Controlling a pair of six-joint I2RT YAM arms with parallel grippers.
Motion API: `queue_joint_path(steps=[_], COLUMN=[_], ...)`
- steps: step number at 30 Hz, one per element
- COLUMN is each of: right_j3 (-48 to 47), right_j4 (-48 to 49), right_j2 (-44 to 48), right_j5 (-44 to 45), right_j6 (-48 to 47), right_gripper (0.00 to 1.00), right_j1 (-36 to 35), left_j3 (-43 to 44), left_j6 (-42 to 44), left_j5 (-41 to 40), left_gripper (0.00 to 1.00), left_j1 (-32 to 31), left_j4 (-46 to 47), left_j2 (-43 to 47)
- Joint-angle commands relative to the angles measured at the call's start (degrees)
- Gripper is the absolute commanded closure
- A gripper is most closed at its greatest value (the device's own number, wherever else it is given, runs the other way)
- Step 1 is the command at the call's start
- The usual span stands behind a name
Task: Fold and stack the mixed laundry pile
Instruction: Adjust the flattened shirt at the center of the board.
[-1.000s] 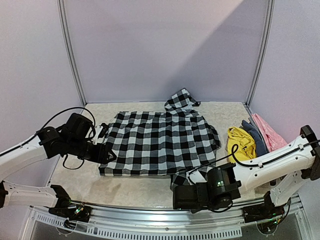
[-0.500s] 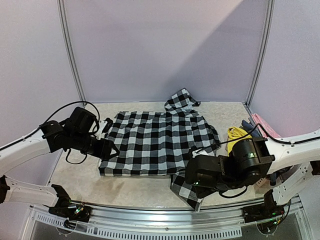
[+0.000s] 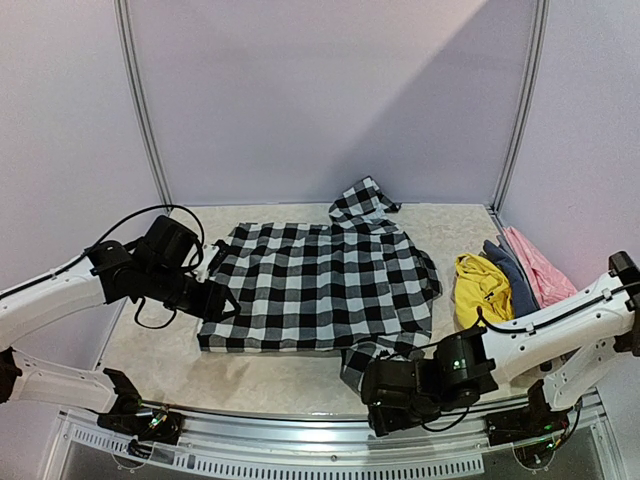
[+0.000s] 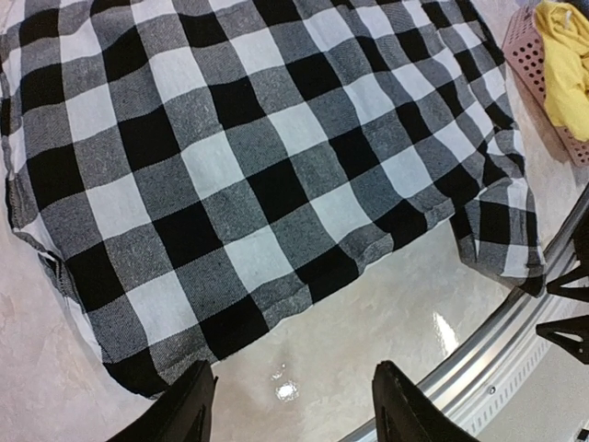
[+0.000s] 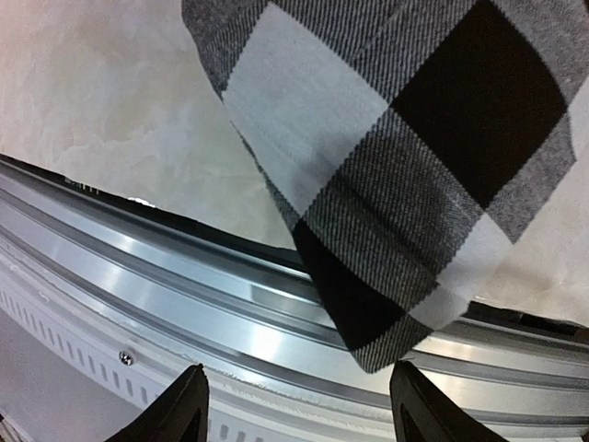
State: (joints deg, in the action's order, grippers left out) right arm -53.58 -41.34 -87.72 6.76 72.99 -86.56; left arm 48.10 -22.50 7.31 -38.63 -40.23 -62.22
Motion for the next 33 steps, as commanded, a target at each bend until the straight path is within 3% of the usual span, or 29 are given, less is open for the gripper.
queue_joint_path(steps=[1,12,20,27,33], right_j3=[2.01,-0.85,-4.93,-13.45,-22.13], right_j4=[6.11,-0.11,-6.67,-12.49,-16.72], right_j2=[-4.24,-7.9,-10.09,-9.98,-6.92], right_j5=[-1.74,0.79,4.61,7.5,4.06], right_j6=[3.75,6.4,6.69,0.79,-10.13], right_gripper=[0.33,0.49,0.77,1.0,1.0], right_j1=[0.35,0.6,0.7,1.15,2.17], left_j3=[-0.2,-1.53,-2.36,-2.33,-2.26], left_j6=[0.91,0.49,0.26,0.7,0.63], left_j5=[0.78,0.45,0.09,0.42,0.07], left_gripper=[0.4,0.4,0.41,0.41,0.41], left_j1=[-1.09,-1.09,-1.09,-1.05,-1.09], left_j4=[-1.45,-3.1,-2.51,-2.01,-2.15], left_j2=[1.22,4.62,5.57,4.78,4.58])
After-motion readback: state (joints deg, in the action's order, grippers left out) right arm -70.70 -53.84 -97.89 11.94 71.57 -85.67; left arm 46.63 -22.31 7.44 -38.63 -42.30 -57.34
